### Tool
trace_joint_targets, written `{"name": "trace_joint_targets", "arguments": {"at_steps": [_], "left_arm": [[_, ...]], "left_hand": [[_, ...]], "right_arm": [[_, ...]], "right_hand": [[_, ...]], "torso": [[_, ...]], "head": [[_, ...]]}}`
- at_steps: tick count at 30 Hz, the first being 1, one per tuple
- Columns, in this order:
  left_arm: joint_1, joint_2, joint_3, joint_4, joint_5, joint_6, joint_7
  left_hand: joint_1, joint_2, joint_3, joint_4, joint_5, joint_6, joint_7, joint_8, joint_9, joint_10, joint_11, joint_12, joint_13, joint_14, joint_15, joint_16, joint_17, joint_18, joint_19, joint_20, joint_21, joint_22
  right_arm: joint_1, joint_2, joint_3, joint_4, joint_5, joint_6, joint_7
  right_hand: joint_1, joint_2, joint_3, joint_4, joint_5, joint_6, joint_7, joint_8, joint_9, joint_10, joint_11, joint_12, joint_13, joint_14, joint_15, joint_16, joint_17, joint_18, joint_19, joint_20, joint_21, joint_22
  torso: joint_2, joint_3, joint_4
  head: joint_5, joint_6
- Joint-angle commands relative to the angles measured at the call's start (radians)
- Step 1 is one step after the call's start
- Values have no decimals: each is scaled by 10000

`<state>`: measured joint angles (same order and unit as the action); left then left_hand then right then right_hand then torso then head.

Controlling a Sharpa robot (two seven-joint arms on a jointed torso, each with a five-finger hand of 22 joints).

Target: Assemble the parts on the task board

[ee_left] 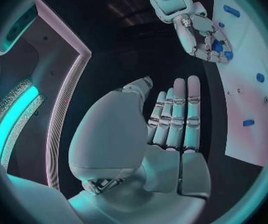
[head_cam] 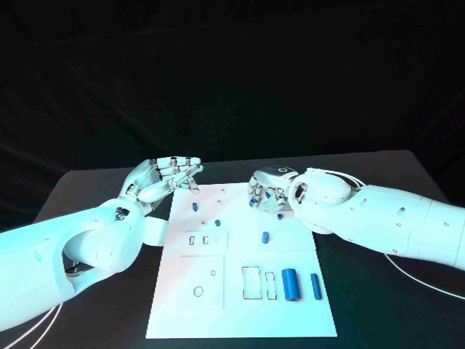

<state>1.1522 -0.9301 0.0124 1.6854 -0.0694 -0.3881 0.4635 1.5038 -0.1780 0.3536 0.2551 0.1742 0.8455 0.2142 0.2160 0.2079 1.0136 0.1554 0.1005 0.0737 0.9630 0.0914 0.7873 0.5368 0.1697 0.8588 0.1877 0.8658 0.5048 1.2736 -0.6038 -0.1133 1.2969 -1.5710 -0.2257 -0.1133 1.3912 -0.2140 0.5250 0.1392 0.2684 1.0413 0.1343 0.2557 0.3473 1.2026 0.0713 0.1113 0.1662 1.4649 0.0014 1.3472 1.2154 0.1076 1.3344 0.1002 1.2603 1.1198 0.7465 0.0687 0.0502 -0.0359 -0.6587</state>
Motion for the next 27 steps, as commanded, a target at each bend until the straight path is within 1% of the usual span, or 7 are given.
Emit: {"name": "trace_joint_targets", "arguments": {"at_steps": [1, 6, 11, 14, 22, 23, 27], "left_arm": [[12, 16, 9, -13, 47, 201, -16], [12, 10, 9, -100, 47, 193, -21], [13, 8, 9, -163, 48, 194, -18], [14, 14, 9, -180, 48, 202, -18], [15, 25, 9, -206, 48, 215, -24], [15, 31, 9, -206, 48, 221, -24], [16, 58, 10, -206, 48, 243, -30]], "left_hand": [[16, -33, 78, -3, -55, -89, 3, 37, 17, 28, 27, -55, 8, -59, -7, 51, 15, 120, -83, -13, 52, 18], [43, -23, 109, -25, -58, -96, 10, 34, 21, 22, 32, -61, 8, -77, -5, 75, 20, 121, -111, -11, 99, 49], [55, -17, 125, -34, -59, -95, 11, 36, 24, 24, 33, -61, 9, -86, -4, 85, 22, 121, -124, -10, 121, 63], [55, -17, 125, -34, -59, -95, 11, 36, 24, 24, 33, -61, 9, -86, -4, 85, 22, 121, -124, -10, 121, 63], [69, -12, 143, -45, -59, -94, 10, 37, 28, 26, 32, -61, 10, -95, -4, 97, 23, 121, -139, -10, 146, 79], [69, -12, 143, -45, -59, -94, 10, 37, 28, 26, 32, -61, 10, -95, -4, 97, 23, 121, -139, -10, 146, 79], [69, -12, 143, -45, -59, -94, 10, 37, 28, 26, 32, -61, 10, -95, -4, 97, 23, 121, -139, -10, 146, 79]], "right_arm": [[-5, 117, 4, -35, 130, -622, -76], [-4, 398, 11, -209, 170, -1280, -203], [-4, 804, 16, -570, 240, -1880, -272], [-32, 1097, 17, -850, 276, -2174, -329], [-192, 1664, 19, -1443, 297, -2565, -447], [-214, 1723, 19, -1511, 300, -2585, -446], [-282, 1896, 20, -1712, 325, -2602, -435]], "right_hand": [[18, 134, 83, -6, 40, 73, -6, 47, 54, 67, -2, 34, 21, 432, -85, 49, 7, -168, 90, -15, 57, 24], [-44, 138, 114, 6, 38, 19, 10, 50, 99, 23, 16, -8, 9, 433, -76, 83, 31, -178, 99, -17, 96, 83], [-89, 121, 112, 16, 31, 12, 10, 65, 129, 40, 16, -9, 12, 429, -73, 85, 18, -171, 73, -15, 75, 56], [-90, 127, 119, 13, 33, 16, 6, 72, 139, 49, 12, -7, 13, 429, -74, 90, 23, -171, 72, -15, 77, 59], [-93, 154, 150, 4, 37, 24, 1, 95, 173, 80, 2, -1, 19, 424, -80, 92, 10, -164, 53, -17, 65, 45], [-113, 138, 146, 7, 33, 9, 7, 93, 182, 81, 6, -4, 19, 423, -80, 96, 12, -162, 45, -18, 59, 38], [-113, 138, 146, 7, 33, 9, 7, 93, 182, 81, 6, -4, 19, 423, -80, 96, 12, -162, 45, -18, 59, 38]], "torso": [[17, 6, 7], [17, 10, 5], [33, -8, 14], [53, 20, 40], [68, 24, 38], [77, 23, 51], [81, 26, 52]], "head": [[12, 26], [22, 54], [-12, 107], [8, 106], [72, 71], [84, 55], [137, -11]]}}
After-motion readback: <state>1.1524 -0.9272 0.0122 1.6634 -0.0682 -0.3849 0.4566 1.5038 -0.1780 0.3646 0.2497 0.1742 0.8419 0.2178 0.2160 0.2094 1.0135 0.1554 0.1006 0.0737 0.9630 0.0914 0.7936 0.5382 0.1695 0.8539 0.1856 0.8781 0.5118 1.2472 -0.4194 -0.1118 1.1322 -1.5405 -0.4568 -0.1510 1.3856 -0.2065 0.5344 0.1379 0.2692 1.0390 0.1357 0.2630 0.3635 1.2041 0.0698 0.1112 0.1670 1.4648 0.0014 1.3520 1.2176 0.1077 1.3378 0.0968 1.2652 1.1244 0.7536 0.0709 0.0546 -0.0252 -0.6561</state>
